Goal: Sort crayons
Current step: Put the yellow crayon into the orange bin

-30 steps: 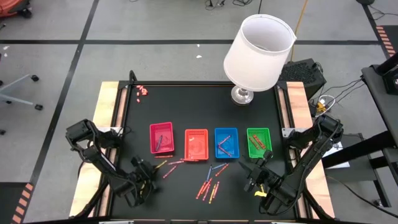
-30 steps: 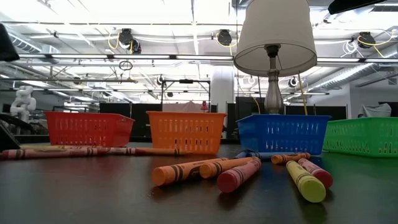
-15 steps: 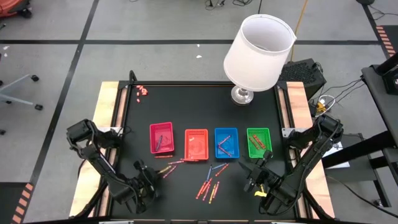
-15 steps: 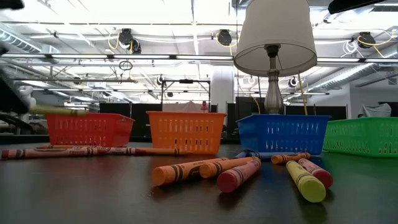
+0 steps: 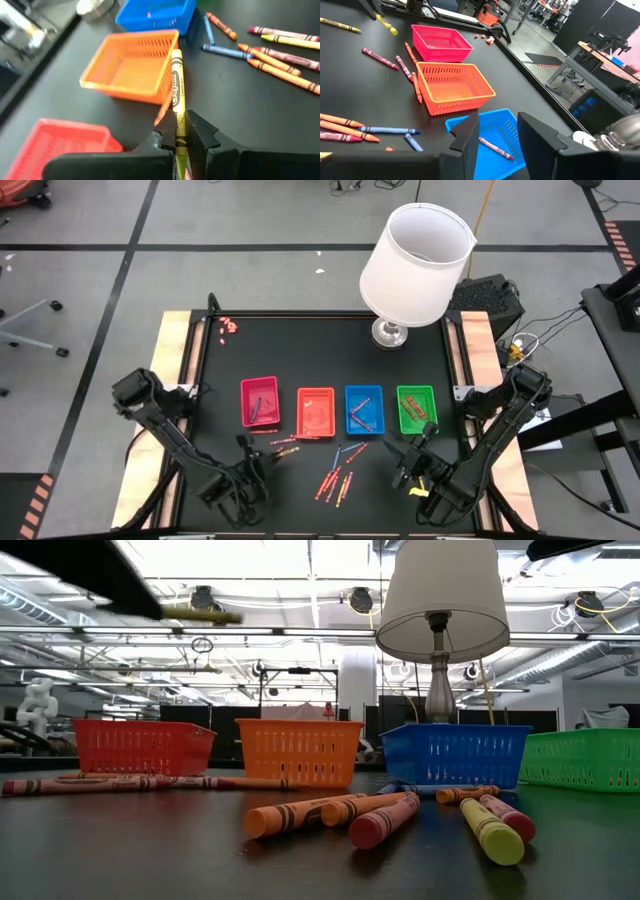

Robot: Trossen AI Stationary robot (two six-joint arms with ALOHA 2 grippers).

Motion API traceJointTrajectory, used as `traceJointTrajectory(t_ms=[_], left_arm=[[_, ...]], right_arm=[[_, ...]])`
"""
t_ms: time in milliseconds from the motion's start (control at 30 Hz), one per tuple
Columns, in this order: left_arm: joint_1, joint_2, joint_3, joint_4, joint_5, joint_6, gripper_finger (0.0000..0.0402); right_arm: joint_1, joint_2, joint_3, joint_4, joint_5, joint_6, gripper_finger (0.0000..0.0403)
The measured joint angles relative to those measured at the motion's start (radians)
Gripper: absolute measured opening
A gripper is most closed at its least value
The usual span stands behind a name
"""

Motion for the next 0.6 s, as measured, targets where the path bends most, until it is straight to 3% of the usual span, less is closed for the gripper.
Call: traceJointTrajectory(t_ms=[300, 600], left_arm=[[0.062, 0.0, 0.099, 0.002, -0.005, 0.319, 0.0015], [0.08, 0.0, 0.12, 0.009, -0.005, 0.616, 0.0015]], right_arm=[[-0.004, 0.031, 0.0, -0.001, 0.001, -0.012, 0.0118], [-0.007, 0.032, 0.0, 0.002, -0.002, -0.026, 0.0118]])
